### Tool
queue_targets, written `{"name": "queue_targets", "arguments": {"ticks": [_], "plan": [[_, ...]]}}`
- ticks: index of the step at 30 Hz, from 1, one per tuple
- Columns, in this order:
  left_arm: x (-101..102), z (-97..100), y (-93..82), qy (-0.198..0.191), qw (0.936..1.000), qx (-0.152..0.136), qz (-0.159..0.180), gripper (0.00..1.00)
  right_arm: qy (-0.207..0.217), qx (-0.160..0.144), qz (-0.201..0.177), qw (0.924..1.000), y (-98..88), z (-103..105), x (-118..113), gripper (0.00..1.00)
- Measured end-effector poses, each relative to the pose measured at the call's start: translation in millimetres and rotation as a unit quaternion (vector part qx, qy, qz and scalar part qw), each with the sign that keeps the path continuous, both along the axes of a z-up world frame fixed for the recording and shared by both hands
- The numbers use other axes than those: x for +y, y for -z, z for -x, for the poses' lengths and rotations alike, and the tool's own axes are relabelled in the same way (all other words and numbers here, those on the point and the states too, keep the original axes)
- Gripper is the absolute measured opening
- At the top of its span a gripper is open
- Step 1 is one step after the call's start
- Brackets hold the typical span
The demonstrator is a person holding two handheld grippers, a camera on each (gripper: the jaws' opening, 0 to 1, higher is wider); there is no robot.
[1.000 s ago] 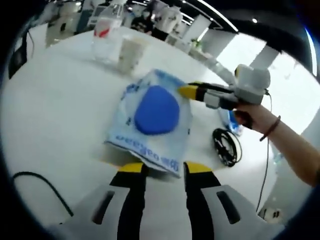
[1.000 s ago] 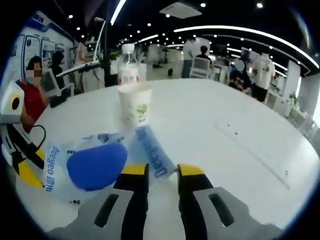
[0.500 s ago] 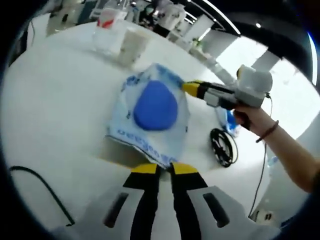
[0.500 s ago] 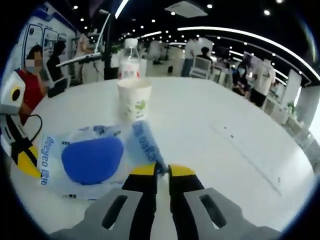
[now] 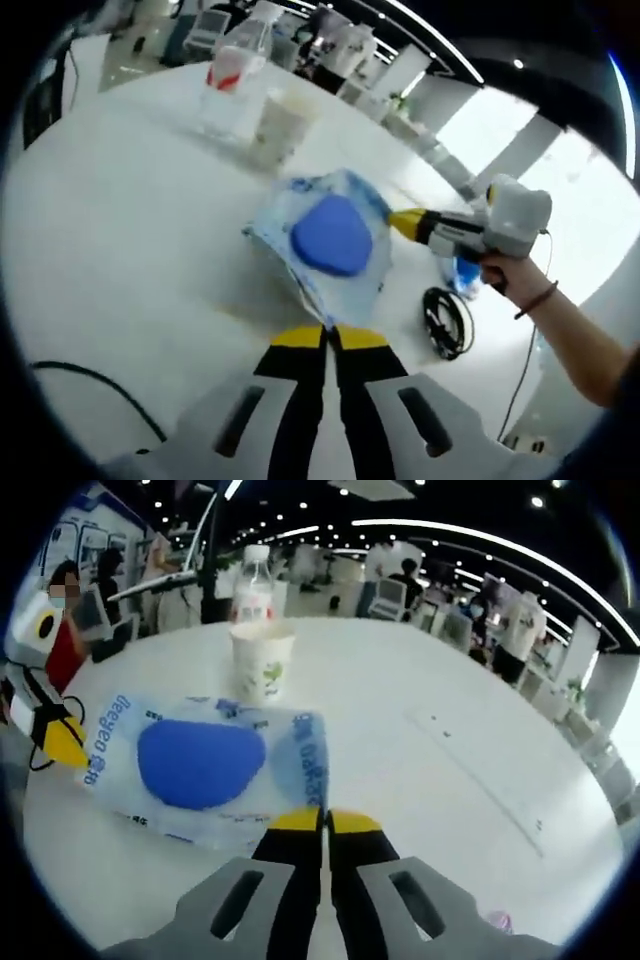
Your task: Arrange the tabletop items into an orderly group along one side of the table until the central work area is clear of visible clutter.
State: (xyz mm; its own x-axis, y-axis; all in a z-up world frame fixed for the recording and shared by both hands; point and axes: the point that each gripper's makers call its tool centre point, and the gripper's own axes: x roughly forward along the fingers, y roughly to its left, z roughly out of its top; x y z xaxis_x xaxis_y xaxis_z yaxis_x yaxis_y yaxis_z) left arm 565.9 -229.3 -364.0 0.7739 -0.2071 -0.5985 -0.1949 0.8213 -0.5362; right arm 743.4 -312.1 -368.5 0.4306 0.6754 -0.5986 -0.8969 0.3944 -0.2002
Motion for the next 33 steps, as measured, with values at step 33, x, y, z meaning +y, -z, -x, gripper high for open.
{"name": "queue_targets", "arguments": {"ticks": [33], "plan": [[23, -72.5, -37.0, 0.048, 0.9967, -0.029, -0.059, 0.0, 0.132, 0.028, -0.08, 0.9877, -52.4, 24, -74, 0.01]]}}
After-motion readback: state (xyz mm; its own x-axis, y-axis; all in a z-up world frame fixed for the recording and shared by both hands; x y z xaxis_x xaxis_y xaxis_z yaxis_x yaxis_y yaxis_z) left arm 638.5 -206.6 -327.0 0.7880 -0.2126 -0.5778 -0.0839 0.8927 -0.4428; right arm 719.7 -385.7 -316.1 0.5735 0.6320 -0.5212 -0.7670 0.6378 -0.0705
